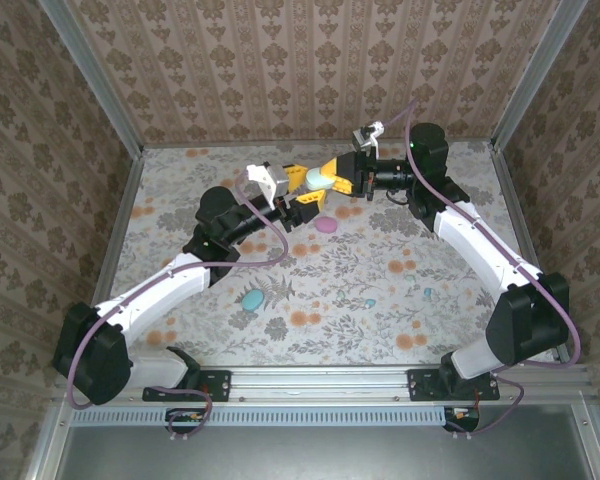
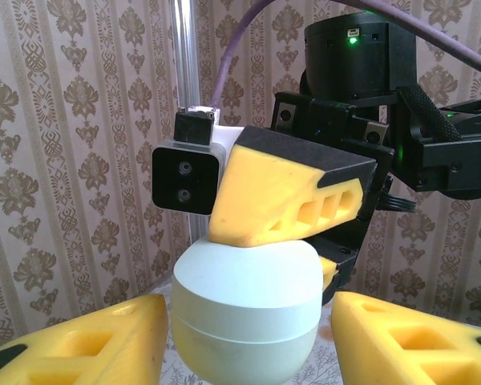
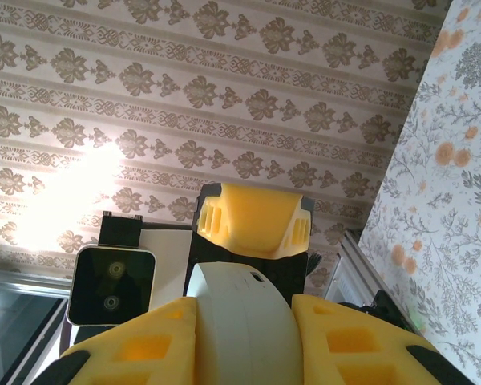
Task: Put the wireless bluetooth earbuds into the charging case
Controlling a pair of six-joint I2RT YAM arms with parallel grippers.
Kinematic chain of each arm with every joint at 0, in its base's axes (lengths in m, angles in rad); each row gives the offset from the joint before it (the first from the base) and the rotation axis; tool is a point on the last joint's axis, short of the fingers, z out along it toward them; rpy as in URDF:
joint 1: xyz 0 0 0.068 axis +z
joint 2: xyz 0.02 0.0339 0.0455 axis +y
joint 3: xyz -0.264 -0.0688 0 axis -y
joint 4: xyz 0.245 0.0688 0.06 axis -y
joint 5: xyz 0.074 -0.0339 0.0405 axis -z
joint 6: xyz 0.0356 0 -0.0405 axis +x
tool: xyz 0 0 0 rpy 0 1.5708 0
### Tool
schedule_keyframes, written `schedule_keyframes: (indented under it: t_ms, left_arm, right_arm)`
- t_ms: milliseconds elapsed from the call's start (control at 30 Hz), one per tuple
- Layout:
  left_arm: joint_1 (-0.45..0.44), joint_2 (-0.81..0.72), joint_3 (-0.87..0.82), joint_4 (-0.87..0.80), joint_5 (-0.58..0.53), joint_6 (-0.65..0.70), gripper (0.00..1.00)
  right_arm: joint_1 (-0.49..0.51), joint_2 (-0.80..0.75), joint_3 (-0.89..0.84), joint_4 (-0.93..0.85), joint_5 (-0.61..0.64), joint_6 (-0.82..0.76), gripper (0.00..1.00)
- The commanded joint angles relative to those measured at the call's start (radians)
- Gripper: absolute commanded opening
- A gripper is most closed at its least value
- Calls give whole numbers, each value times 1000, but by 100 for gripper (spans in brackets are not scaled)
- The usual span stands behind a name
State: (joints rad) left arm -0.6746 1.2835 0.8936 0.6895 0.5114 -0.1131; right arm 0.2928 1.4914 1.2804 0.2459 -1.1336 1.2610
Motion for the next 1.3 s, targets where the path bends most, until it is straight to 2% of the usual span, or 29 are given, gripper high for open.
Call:
schedule_keyframes:
  t_ms: [0, 467, 667, 900, 1267]
  left_arm:
    - [-8, 16, 39, 34, 16, -21, 56]
    - [-14, 19, 50, 24, 13, -22, 55]
    - [-17, 24, 51, 22, 9, -22, 50]
    - [-18, 31, 56, 10, 13, -16, 53]
    - [-20, 30, 60, 10, 14, -14, 42]
  right_arm:
    - [10, -37, -1, 45, -1, 11, 19]
    - [18, -44, -10, 56, 3, 14, 19]
    - [19, -46, -7, 59, 3, 14, 20]
    - [20, -45, -4, 72, 5, 25, 20]
    - [20, -43, -15, 63, 5, 18, 21]
